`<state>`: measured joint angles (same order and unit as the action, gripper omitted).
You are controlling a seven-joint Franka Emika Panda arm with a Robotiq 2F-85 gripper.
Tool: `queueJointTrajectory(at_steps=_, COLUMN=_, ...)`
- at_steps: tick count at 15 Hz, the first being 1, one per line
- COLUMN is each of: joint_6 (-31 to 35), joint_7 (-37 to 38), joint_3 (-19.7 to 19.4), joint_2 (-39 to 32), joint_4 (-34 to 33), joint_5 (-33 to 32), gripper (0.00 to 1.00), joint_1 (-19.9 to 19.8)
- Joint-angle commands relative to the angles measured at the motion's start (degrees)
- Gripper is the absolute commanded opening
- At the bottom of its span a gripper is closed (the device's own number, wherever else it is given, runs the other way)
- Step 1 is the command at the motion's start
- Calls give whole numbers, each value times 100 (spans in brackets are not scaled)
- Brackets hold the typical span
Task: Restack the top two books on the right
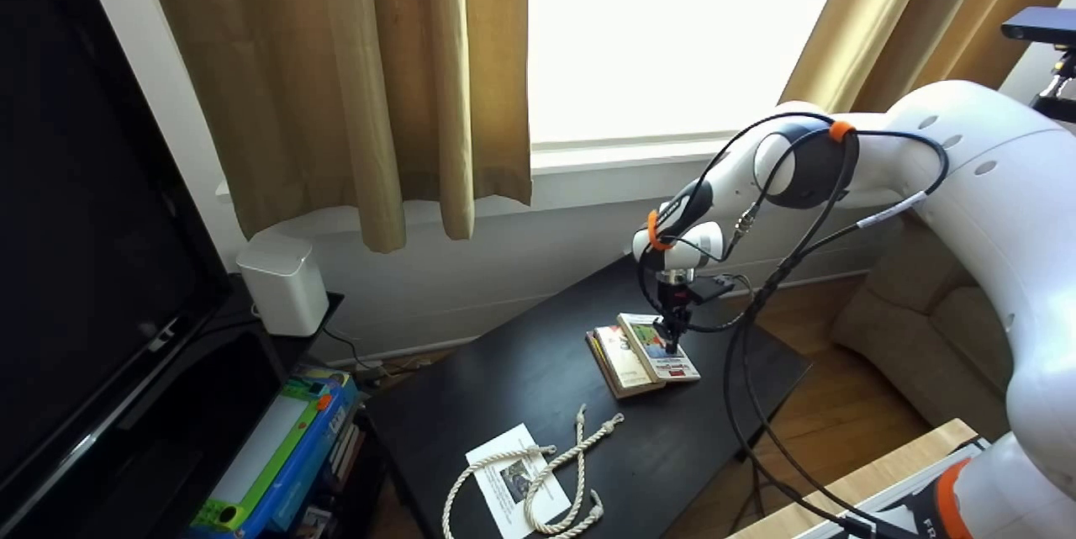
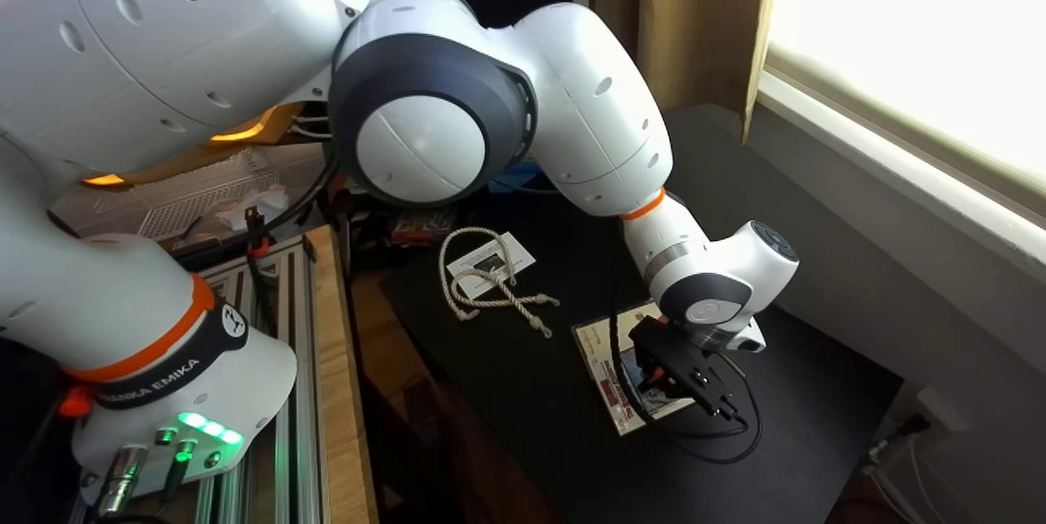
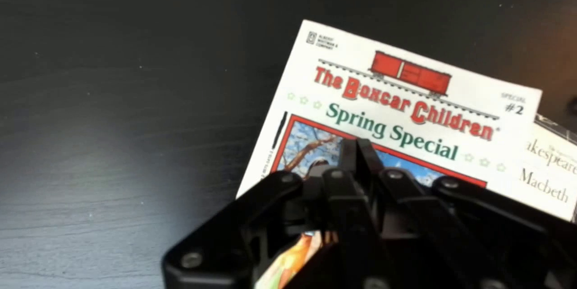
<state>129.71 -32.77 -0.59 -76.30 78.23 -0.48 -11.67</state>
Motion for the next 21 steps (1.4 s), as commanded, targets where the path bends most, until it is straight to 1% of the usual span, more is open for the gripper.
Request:
queueJointTrajectory(at_steps=1, joint_6=-5, joint_7=-144, joint_3=284, joint_2=69, joint_4=61, joint_5=-120, gripper=1, joint_1=-180)
queueJointTrajectory(at_steps=4, joint_6=12, joint_7=-171, joint_3=402, joint_2=359, joint_4=375, joint_5=-93, gripper=1, joint_1=-155)
queueJointTrajectory(at_steps=9, joint_6=25, joint_7=-153, joint_3=546, joint_2=531, joint_4=444, joint_5=-53, gripper=1, joint_1=-136)
queueJointTrajectory(at_steps=10, joint_6=-58, joint_7=-221, joint_3=625, joint_2=514, joint_4=389, joint_5=-11, gripper=1, joint_1=-183)
queueJointTrajectory(at_steps=16, joint_6=-40, joint_7=-483, joint_3=1004, joint_2=329, joint_4=187, joint_5=173, gripper=1, joint_1=-319)
queueJointTrajectory(at_steps=21, joint_6=147, joint_7=-316, joint_3=994, joint_2=141, joint_4=47, joint_5=303, gripper=1, joint_1=-317)
